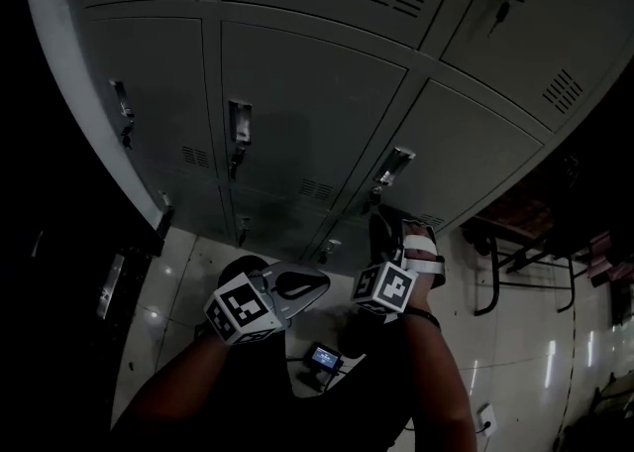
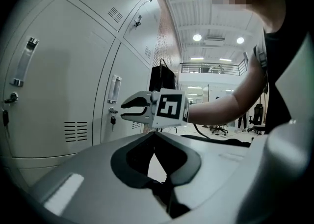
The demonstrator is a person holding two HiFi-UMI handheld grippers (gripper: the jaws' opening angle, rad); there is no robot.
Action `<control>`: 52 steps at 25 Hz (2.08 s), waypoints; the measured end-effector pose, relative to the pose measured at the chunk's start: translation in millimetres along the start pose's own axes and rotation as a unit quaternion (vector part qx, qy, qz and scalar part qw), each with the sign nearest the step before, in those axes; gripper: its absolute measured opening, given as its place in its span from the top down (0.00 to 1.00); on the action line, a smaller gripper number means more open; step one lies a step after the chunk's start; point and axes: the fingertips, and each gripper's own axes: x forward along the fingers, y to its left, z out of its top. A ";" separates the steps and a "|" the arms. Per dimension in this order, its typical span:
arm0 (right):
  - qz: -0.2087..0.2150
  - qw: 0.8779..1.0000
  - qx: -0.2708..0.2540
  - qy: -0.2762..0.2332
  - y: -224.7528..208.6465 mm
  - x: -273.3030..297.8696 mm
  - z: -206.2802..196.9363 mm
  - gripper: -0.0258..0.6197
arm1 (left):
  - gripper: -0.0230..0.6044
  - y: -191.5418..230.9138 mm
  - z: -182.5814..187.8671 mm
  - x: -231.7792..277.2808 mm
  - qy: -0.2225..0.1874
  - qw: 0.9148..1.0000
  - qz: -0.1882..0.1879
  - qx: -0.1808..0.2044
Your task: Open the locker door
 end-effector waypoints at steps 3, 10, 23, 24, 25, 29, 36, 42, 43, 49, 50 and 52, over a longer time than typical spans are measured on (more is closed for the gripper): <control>-0.014 0.998 -0.061 0.023 -0.5 17.7 2.8 0.79 | 0.94 0.2 0.8 -1.0 -0.002 1.000 0.003 0.004; -0.042 0.992 -0.104 0.065 1.1 40.8 -4.2 0.83 | 0.94 1.1 -0.7 -3.1 0.000 1.000 0.005 0.006; -0.058 0.996 -0.072 0.007 21.9 -28.0 -9.3 0.90 | 0.94 1.5 -4.4 -4.4 0.013 1.000 0.008 0.008; -0.061 0.996 -0.070 0.003 24.6 -39.5 -12.4 0.90 | 0.95 1.1 -4.5 -3.5 0.014 1.000 0.007 0.010; -0.063 0.996 -0.066 0.000 27.8 -51.2 -16.5 0.90 | 0.94 0.5 -4.9 -2.6 0.015 1.000 0.007 0.011; -0.070 0.996 -0.053 0.005 38.8 -93.9 -39.1 0.90 | 0.94 -1.4 -5.7 0.5 0.020 1.000 0.003 0.012; -0.074 0.995 -0.056 0.042 46.7 -141.0 -89.3 0.90 | 0.94 -4.8 -7.9 9.0 0.030 0.999 -0.002 0.017; -0.073 0.991 -0.067 0.089 50.5 -164.7 -135.8 0.90 | 0.94 -8.0 -8.8 13.7 0.035 0.999 -0.006 0.021; -0.074 0.990 -0.068 0.097 50.5 -167.8 -143.1 0.90 | 0.94 -8.5 -9.2 14.4 0.036 0.999 -0.006 0.022; -0.083 0.984 -0.082 0.135 49.8 -178.5 -178.5 0.90 | 0.94 -11.0 -10.3 19.6 0.042 0.999 -0.009 0.024; -0.085 0.983 -0.086 0.140 49.9 -179.5 -182.9 0.90 | 0.94 -11.4 -10.4 20.2 0.042 0.999 -0.009 0.024; -0.086 0.981 -0.089 0.147 50.6 -181.4 -191.0 0.90 | 0.94 -12.2 -11.0 21.1 0.044 0.999 -0.010 0.025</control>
